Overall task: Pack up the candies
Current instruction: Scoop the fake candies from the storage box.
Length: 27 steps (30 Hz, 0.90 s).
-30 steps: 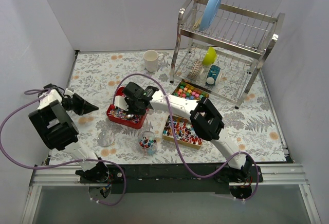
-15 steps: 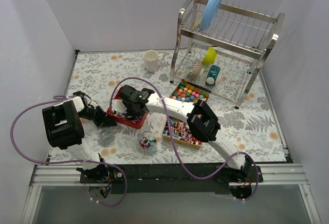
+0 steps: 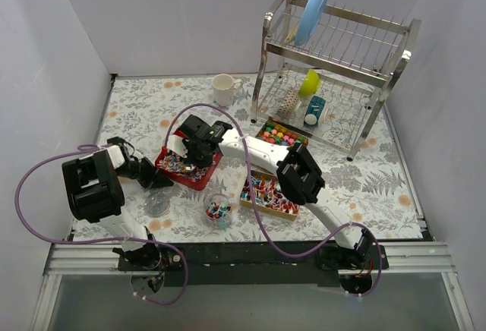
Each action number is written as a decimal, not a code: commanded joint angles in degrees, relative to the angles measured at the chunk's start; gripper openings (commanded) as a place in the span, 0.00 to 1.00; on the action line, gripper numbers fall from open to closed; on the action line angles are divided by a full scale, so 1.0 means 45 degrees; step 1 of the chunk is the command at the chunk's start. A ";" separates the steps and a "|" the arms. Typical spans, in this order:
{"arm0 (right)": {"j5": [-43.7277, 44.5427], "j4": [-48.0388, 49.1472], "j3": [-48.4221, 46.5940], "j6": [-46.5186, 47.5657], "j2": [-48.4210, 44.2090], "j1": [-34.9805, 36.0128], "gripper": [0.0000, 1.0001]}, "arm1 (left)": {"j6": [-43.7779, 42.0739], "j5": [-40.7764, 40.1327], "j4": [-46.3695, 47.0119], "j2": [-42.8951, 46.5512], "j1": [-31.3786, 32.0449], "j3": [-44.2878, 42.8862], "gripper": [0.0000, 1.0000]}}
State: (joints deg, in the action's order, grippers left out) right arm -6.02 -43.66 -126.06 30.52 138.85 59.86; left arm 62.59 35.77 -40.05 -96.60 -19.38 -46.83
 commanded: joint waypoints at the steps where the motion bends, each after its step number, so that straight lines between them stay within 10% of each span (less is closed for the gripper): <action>1: -0.1960 0.1103 0.1836 -0.0591 -0.1047 -0.0585 0.01 | -0.0119 0.1385 0.0113 0.1035 0.0106 -0.0159 0.00; 27: -0.3467 0.3587 0.6487 -0.0437 -0.5637 -0.2090 0.01 | -0.1233 0.4122 -0.0165 0.1896 -0.0869 -0.2563 0.03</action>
State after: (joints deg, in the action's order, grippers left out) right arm -20.82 -28.93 -99.83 27.35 121.30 51.46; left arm 56.99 51.07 -44.56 -88.62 -22.31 -56.60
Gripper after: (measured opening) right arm 0.167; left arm 0.027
